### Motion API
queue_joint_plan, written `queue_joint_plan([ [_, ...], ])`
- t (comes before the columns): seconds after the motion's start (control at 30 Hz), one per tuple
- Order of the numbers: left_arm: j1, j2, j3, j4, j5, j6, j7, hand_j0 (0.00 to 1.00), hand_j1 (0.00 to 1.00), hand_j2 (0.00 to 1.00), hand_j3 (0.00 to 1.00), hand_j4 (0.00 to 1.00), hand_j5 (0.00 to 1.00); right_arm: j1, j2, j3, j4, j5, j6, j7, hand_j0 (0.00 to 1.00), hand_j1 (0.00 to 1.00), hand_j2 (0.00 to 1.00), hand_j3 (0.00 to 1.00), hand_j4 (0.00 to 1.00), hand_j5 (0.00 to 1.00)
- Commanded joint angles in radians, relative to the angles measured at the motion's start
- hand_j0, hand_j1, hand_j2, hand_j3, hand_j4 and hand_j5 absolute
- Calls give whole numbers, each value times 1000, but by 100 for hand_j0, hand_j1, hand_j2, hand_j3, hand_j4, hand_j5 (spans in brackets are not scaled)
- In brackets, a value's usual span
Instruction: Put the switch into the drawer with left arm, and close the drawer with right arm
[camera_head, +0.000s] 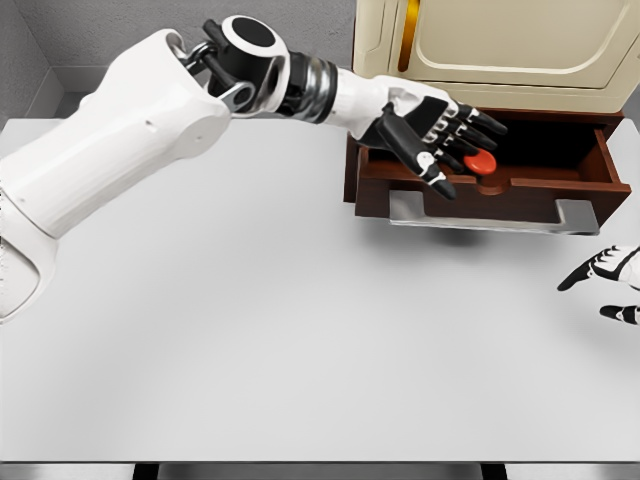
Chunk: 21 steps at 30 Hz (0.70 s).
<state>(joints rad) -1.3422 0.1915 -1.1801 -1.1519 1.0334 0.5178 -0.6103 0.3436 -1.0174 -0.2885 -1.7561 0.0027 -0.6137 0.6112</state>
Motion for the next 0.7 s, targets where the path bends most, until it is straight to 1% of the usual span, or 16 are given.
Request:
queue_joint_plan([
  [0.0,-2,-12,-4,6,-10,-5,-1,100,100,100,100,100,100,0,-1,0,0,-7,3,0,68,68,68,68,68,68],
  [0.13,-5,-46,-4,29,-33,-12,-1,100,100,100,100,100,100,0,-1,0,0,-7,3,0,68,68,68,68,68,68],
  [0.17,-6,-64,-4,63,-38,-12,-1,100,100,100,100,100,100,0,-1,0,0,-6,3,0,68,68,68,68,68,68],
  [0.2,-8,-89,-4,96,-70,-22,-1,100,100,100,100,100,100,0,-1,0,0,-7,3,0,68,68,68,68,68,68],
  [0.23,-12,-110,-4,124,-85,-27,-1,100,100,100,100,100,100,0,-1,0,0,-7,3,0,68,68,68,68,68,68],
  [0.27,-17,-124,-3,138,-87,-27,-1,100,100,100,100,100,100,0,-1,0,0,-7,3,0,68,68,68,68,68,68],
  [0.37,-20,-167,-3,143,-113,-28,-1,100,100,100,100,100,100,-2,-1,0,0,-7,3,0,68,68,68,68,68,68],
  [0.43,-26,-192,-3,178,-118,-30,-1,100,100,100,100,100,100,0,-1,0,0,-7,3,0,68,68,68,68,68,68],
  [0.47,-28,-192,-3,221,-151,-51,-1,100,100,100,100,100,100,0,-1,0,0,-7,3,0,68,68,68,68,68,68],
  [0.5,-35,-192,-3,245,-154,-61,-1,100,100,100,100,100,100,0,-1,0,0,-7,3,0,68,68,68,68,68,68],
  [0.67,-63,-192,5,248,-151,-59,-1,100,100,100,100,100,100,-2,0,0,0,-7,3,0,68,68,68,68,68,68],
])
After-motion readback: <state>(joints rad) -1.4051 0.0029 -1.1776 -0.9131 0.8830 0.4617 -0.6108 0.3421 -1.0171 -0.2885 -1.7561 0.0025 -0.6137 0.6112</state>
